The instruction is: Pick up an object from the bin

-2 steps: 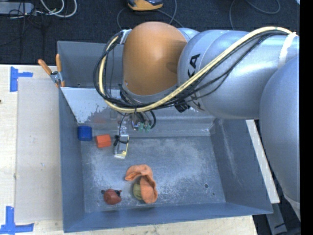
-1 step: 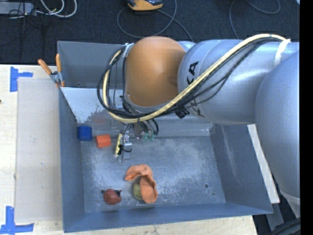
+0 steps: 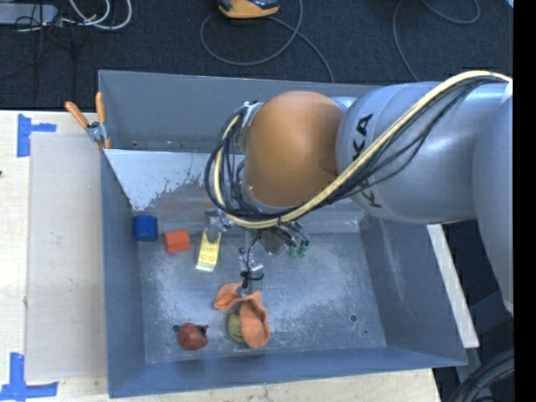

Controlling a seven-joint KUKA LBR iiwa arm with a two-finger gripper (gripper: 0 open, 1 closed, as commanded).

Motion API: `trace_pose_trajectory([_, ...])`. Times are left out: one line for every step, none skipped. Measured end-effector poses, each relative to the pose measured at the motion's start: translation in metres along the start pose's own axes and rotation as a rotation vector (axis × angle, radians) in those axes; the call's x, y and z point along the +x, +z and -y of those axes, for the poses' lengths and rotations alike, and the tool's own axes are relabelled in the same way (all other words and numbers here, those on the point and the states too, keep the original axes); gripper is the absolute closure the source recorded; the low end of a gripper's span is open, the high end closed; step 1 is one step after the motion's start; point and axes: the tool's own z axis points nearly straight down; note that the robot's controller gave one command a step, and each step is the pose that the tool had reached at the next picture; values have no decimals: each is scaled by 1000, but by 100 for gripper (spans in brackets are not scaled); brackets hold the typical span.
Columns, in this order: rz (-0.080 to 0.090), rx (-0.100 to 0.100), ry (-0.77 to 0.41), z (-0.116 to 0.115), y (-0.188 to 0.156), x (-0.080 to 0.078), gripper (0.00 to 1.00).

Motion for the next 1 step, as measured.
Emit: trace_pose_trajectory([5, 5, -41, -22, 25, 13, 0])
